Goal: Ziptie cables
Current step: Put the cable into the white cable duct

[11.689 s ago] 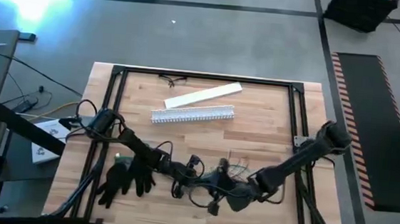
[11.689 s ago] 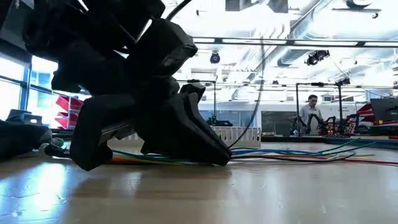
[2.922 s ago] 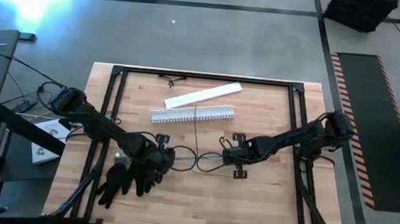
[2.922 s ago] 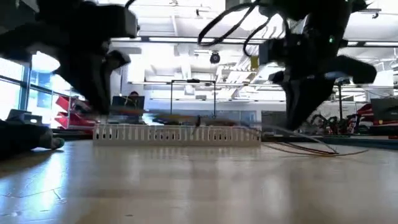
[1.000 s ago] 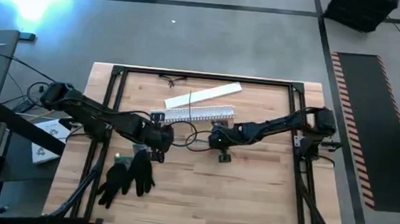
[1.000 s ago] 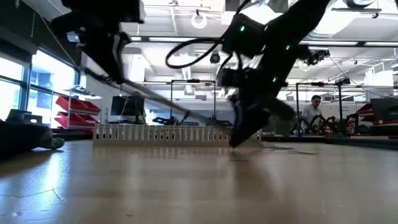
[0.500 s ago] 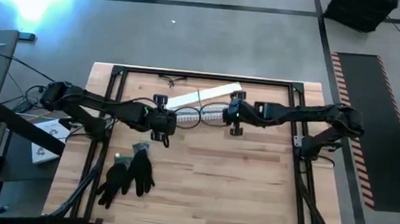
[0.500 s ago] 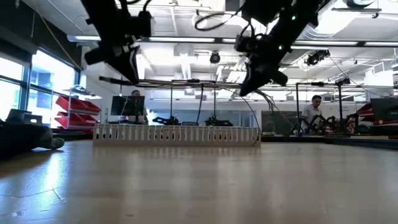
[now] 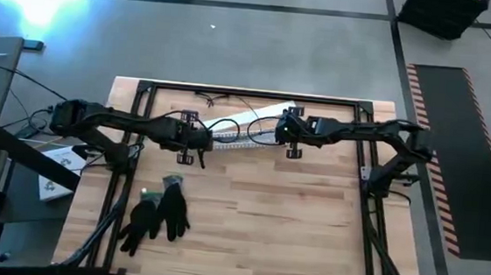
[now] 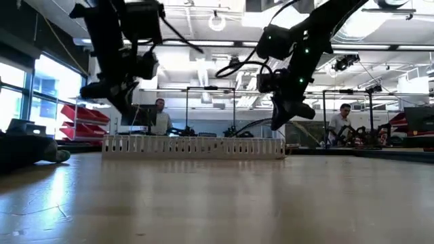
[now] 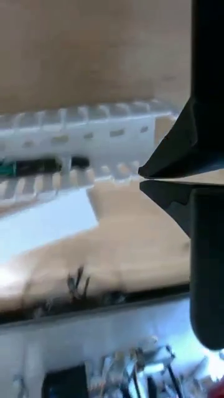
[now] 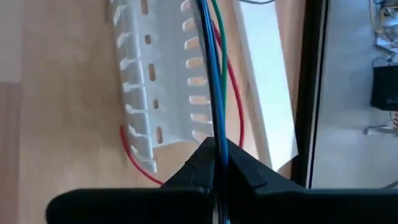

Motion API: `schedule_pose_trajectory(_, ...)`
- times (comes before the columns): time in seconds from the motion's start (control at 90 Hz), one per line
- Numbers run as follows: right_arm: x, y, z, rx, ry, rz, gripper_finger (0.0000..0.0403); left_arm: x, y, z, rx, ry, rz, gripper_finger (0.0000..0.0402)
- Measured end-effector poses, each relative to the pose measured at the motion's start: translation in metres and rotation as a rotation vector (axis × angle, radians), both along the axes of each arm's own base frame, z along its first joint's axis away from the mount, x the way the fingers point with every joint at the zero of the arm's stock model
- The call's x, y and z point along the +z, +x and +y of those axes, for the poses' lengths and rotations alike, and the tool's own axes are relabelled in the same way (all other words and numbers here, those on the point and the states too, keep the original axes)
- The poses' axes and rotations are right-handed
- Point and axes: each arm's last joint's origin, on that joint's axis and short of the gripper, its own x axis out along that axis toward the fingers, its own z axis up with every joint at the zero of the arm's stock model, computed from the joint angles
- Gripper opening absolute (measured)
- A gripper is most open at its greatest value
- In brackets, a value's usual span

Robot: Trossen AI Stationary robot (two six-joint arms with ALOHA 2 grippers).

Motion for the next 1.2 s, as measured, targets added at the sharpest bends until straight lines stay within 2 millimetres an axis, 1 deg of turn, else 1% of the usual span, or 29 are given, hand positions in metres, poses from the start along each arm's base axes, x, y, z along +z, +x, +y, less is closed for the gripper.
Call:
schedule_pose_trajectory(0.156, 0.004, 0.001, 0.0, 0.004, -0.001, -0.025, 0.0, -0.01, -0.003, -0.002, -0.022, -0.089, -0.002, 0.0)
schedule_pose_trajectory(0.256, 0.007, 0.0, 0.001, 0.02, 0.021, -0.042, 0.0, -0.012, -0.008, -0.003, -0.018, -0.115, 0.042, 0.0)
schedule_pose_trajectory(0.356, 0.007, 0.001, 0.002, 0.055, 0.039, -0.044, 0.0, -0.007, -0.012, -0.006, -0.021, -0.115, 0.041, 0.0)
schedule_pose_trajectory(0.433, 0.008, 0.003, 0.002, 0.083, 0.042, -0.059, 0.0, 0.001, -0.017, -0.007, -0.02, -0.159, -0.002, 0.0)
schedule_pose_trajectory(0.622, 0.011, 0.007, 0.001, 0.107, 0.026, -0.104, 0.0, 0.023, -0.042, -0.006, 0.079, -0.264, -0.099, 0.0003)
schedule_pose_trajectory(0.711, 0.01, 0.007, 0.002, 0.143, 0.042, -0.097, 0.0, 0.02, -0.057, -0.004, 0.11, -0.274, -0.133, 0.0013)
schedule_pose_trajectory(0.778, 0.01, 0.006, 0.003, 0.16, 0.049, -0.08, 0.0, 0.013, -0.067, -0.001, 0.155, -0.246, -0.156, 0.0023)
schedule_pose_trajectory(0.811, 0.009, 0.005, 0.003, 0.165, 0.049, -0.066, 0.0, 0.014, -0.069, 0.002, 0.181, -0.233, -0.144, 0.0028)
schedule_pose_trajectory(0.889, 0.008, 0.004, 0.004, 0.18, 0.046, -0.037, 0.0, 0.018, -0.065, 0.008, 0.214, -0.199, -0.209, 0.0037)
schedule_pose_trajectory(0.989, 0.006, 0.0, 0.004, 0.174, 0.043, 0.007, 0.0, 0.015, -0.065, 0.013, 0.242, -0.189, -0.174, 0.0043)
schedule_pose_trajectory(1.1, 0.004, -0.005, 0.002, 0.148, 0.032, 0.069, 0.0, 0.013, -0.059, 0.015, 0.242, -0.19, -0.186, 0.0044)
schedule_pose_trajectory(1.2, -0.001, -0.006, -0.001, 0.13, 0.044, 0.092, 0.0, 0.011, -0.049, 0.017, 0.286, -0.218, -0.267, 0.004)
